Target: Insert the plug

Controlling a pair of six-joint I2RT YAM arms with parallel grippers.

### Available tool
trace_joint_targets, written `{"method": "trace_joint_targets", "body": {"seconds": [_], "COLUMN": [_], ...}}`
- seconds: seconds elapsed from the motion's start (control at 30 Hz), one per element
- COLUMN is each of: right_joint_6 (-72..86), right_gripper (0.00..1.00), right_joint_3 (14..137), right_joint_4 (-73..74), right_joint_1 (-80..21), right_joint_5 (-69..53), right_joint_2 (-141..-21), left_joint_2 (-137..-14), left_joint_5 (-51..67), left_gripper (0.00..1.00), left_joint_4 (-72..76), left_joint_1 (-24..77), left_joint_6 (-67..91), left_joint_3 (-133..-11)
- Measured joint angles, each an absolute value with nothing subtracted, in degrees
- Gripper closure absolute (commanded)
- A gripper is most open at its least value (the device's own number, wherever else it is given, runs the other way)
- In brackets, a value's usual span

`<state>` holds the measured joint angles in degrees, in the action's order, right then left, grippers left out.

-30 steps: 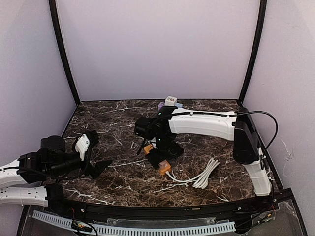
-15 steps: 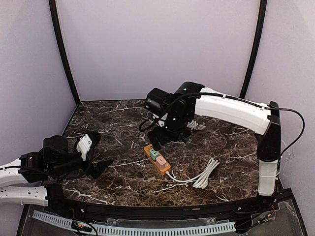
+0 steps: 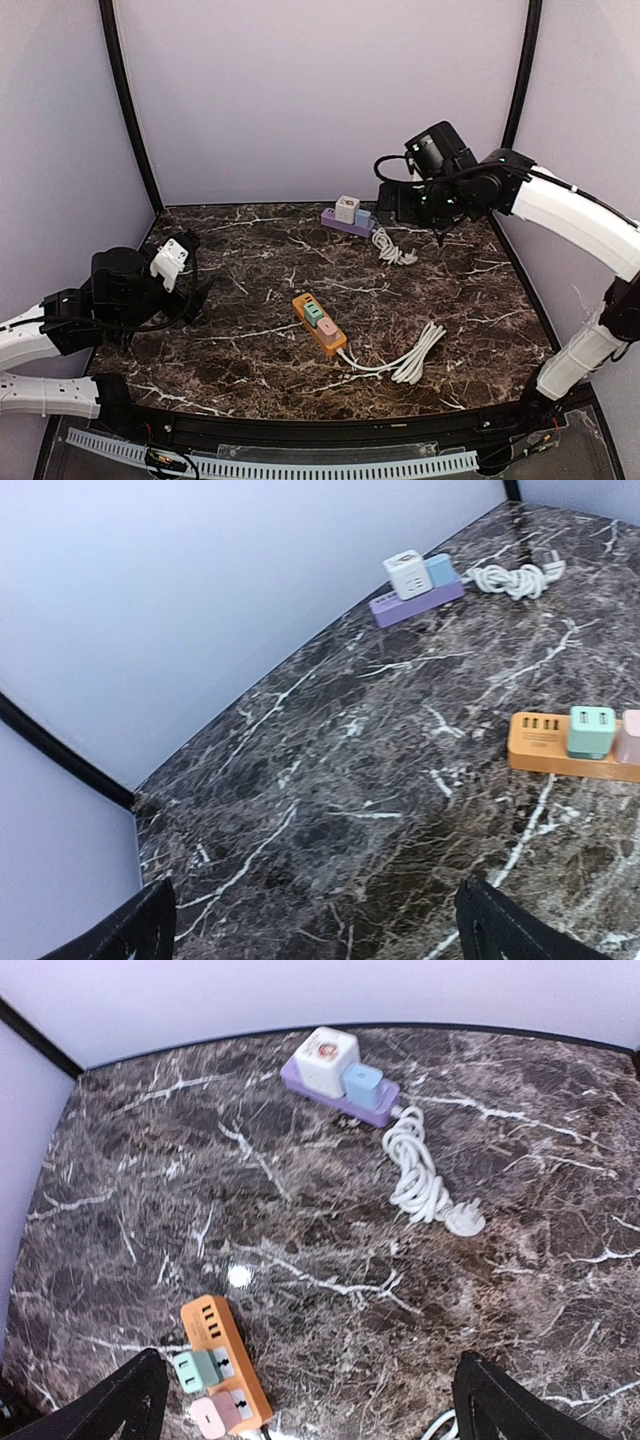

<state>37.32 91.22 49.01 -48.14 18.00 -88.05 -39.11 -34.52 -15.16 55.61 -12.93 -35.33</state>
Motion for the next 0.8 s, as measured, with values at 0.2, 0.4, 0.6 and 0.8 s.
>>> {"method": "trace_joint_targets", "body": {"seconds": [0.2, 0.4, 0.6, 0.8], "right_joint_6": [38.0, 38.7, 39.8, 40.0], "right_gripper": [0.01, 0.01, 0.01, 0.01], "right_joint_3": [85.9, 81.3, 78.9, 77.5], "right_joint_4": [43.6, 41.6, 40.2, 38.3], "right_joint_1": [-44.4, -44.5, -44.4, -44.4], "right_joint_5": [18.3, 19.6, 19.8, 19.7], "right_joint_2": [-80.1, -74.5, -72.4, -71.5], "left_joint_2": [-42.4, -44.0, -43.7, -42.5], "left_joint_5": [-34.2, -32.0, -30.5, -29.8], "left_gripper": [0.01, 0.01, 0.01, 0.01], "left_joint_4": [-14.7, -14.0, -13.3, -13.3], "left_joint_1": [42.8, 32.8, 31.2, 31.2], "left_joint_6": [-14.0, -10.6, -4.4, -1.8], "left_joint_3": [-36.7, -37.5, -37.5, -37.5]}}
